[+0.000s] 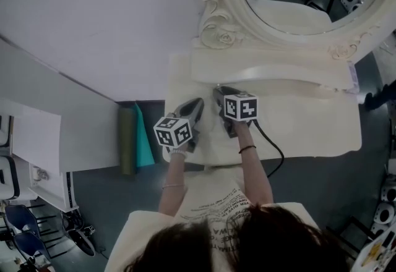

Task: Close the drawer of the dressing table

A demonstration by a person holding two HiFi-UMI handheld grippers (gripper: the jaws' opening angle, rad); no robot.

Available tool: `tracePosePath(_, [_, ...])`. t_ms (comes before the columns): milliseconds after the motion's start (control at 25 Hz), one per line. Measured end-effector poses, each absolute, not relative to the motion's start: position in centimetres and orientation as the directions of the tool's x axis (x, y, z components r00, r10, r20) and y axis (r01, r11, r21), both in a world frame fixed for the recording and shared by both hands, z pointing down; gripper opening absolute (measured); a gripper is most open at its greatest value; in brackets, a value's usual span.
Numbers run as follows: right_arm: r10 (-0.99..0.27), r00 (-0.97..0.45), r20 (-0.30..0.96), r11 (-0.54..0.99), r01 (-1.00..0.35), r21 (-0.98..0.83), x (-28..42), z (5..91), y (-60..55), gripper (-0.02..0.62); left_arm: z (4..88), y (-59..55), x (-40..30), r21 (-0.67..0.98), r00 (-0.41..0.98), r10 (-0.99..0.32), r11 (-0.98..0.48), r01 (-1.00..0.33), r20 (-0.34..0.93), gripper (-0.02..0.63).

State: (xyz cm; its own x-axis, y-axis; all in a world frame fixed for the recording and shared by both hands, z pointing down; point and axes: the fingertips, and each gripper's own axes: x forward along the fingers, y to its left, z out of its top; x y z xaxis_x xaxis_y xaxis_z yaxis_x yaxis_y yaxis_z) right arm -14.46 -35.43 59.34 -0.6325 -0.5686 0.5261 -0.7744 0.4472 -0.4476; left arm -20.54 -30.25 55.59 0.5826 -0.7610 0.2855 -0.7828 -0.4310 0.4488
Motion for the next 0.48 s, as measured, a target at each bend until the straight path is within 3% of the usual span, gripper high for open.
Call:
tracePosePath(200, [-0.546, -0.644, 0.537, 0.490, -0.765, -0.419, -13.7, 59.0, -33.8, 0.126, 54.4, -29.6, -20.2, 0.450, 0.596, -0.762, -0.454, -0.769, 0.251, -0.001])
tracePosePath(480, [-0.536, -0.745, 0.397, 0.607, -0.667, -0.432, -13.6, 55.7, -30.1, 0.101, 52.9, -27.2, -18.6, 0.425, 0.654, -0.725, -0.533, -0.732, 0.216, -0.001])
